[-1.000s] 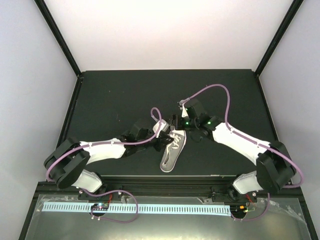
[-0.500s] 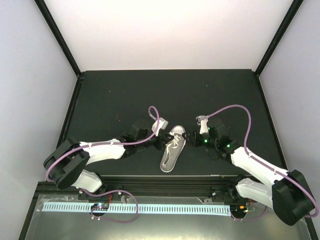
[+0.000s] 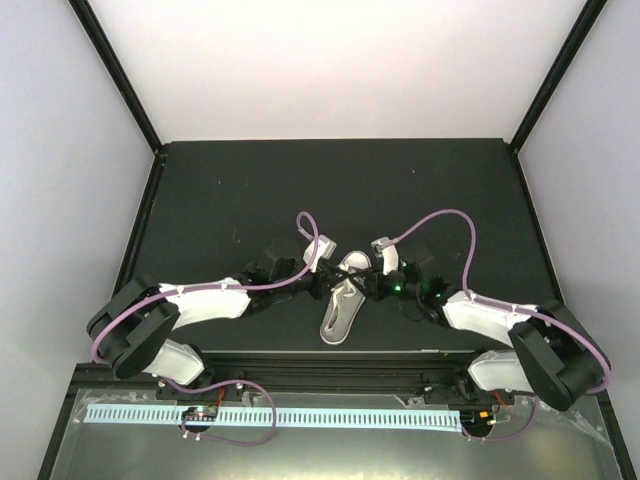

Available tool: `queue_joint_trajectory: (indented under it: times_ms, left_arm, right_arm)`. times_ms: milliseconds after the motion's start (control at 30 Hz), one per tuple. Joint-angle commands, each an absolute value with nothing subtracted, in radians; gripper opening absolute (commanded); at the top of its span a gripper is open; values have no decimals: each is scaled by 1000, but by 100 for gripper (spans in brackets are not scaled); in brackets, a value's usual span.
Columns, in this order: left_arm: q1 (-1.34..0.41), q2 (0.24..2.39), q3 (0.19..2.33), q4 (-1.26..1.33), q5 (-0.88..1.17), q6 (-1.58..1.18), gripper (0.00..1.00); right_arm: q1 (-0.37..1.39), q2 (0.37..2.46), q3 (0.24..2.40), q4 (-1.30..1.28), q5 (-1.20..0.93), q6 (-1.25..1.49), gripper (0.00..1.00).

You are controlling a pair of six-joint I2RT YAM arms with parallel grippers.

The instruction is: Tie the shoes

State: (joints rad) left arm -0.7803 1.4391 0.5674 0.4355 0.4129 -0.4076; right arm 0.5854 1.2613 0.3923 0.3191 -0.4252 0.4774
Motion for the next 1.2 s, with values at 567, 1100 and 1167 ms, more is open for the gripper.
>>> queue_joint_trajectory:
  times_ms: [567, 1100, 1167]
  left_arm:
    - [-784, 1435, 592, 456, 427, -405, 2]
    - [-784, 1424, 591, 438, 420, -403, 1]
    - [-784, 1417, 587, 433, 411, -401, 2]
  right_arm:
    - [643, 1493, 475, 543, -394, 401, 34]
    - [642, 1533, 475, 640, -387, 382, 4]
    - [642, 1513, 456, 663, -378, 391, 2]
